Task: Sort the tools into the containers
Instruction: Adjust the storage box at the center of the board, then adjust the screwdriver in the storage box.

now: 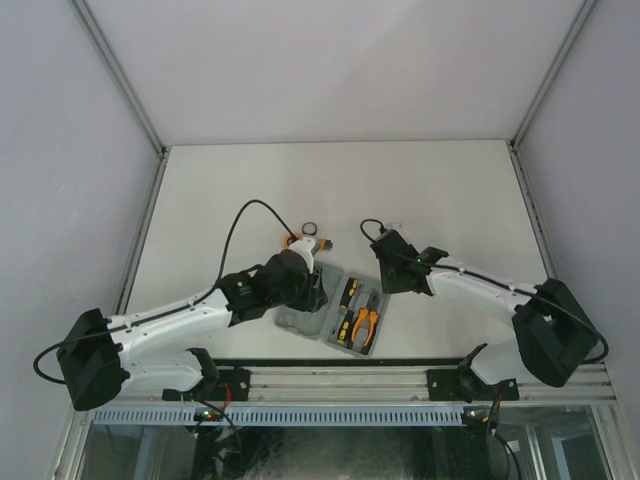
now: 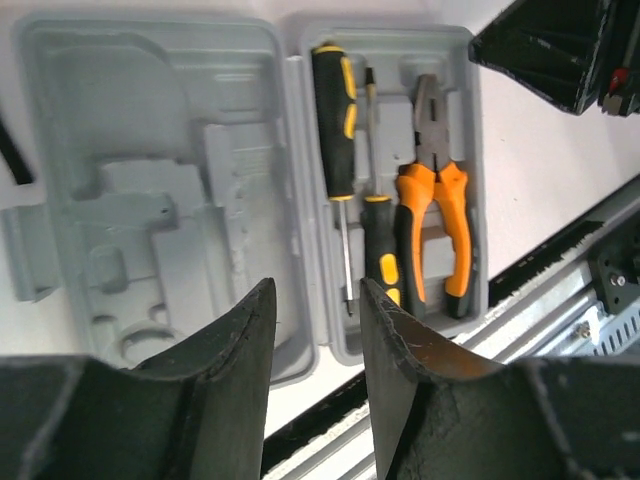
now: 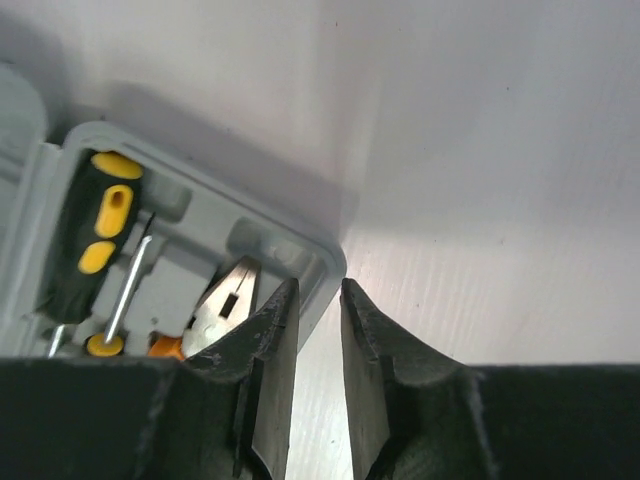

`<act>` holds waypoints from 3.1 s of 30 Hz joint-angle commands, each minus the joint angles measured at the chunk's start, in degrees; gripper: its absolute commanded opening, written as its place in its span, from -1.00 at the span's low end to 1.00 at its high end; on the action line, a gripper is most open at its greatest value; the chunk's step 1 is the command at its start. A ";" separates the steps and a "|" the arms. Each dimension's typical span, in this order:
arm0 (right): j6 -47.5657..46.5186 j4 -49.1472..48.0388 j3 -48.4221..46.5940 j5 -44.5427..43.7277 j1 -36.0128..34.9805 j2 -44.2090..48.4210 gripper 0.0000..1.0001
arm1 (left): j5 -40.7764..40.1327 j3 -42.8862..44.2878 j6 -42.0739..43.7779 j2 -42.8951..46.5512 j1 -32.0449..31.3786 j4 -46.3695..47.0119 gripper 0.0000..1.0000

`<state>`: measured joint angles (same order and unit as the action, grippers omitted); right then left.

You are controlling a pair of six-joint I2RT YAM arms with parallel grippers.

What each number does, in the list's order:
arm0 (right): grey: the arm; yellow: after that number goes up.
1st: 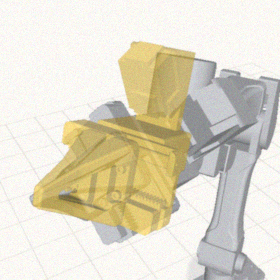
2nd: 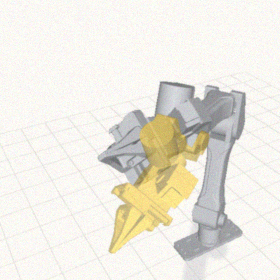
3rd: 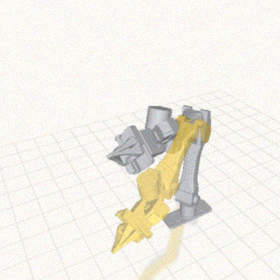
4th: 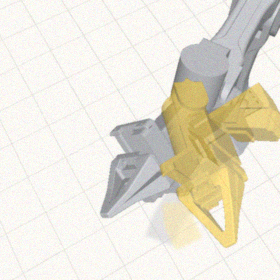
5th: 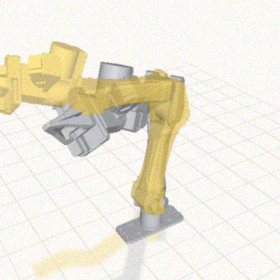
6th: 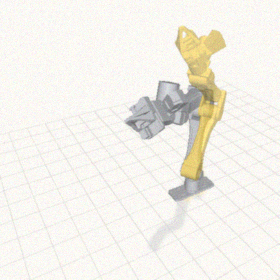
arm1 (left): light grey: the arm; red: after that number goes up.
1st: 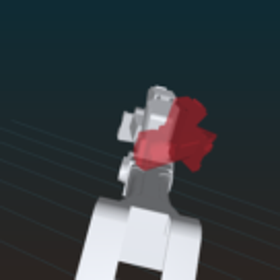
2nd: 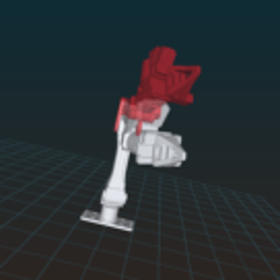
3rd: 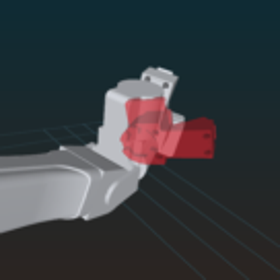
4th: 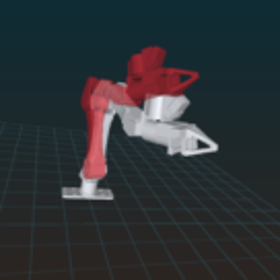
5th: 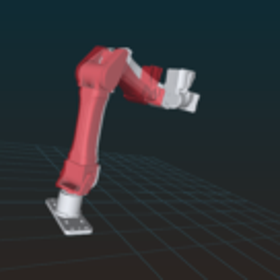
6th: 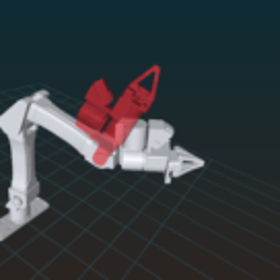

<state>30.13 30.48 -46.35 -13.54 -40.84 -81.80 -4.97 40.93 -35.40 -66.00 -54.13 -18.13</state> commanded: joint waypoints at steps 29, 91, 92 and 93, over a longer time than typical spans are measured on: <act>6.38 -4.83 2.56 1.77 -0.82 15.06 -0.52 | 0.58 8.12 -2.79 -19.09 -11.62 8.07 -0.34; 20.10 -15.53 2.39 6.36 -2.91 -3.48 -0.92 | 3.06 1.29 -5.63 -21.75 -11.53 13.61 -0.63; 20.11 -15.39 2.36 6.36 -2.93 -3.60 -0.94 | 3.06 1.30 -5.64 -21.78 -11.57 13.60 -0.62; 20.14 -15.26 2.35 6.41 -3.00 -3.71 -0.95 | 3.07 1.34 -5.65 -21.91 -11.60 13.64 -0.63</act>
<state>49.74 16.08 -43.44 -7.09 -43.79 -84.77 -3.03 43.16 -40.18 -86.98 -65.49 -3.84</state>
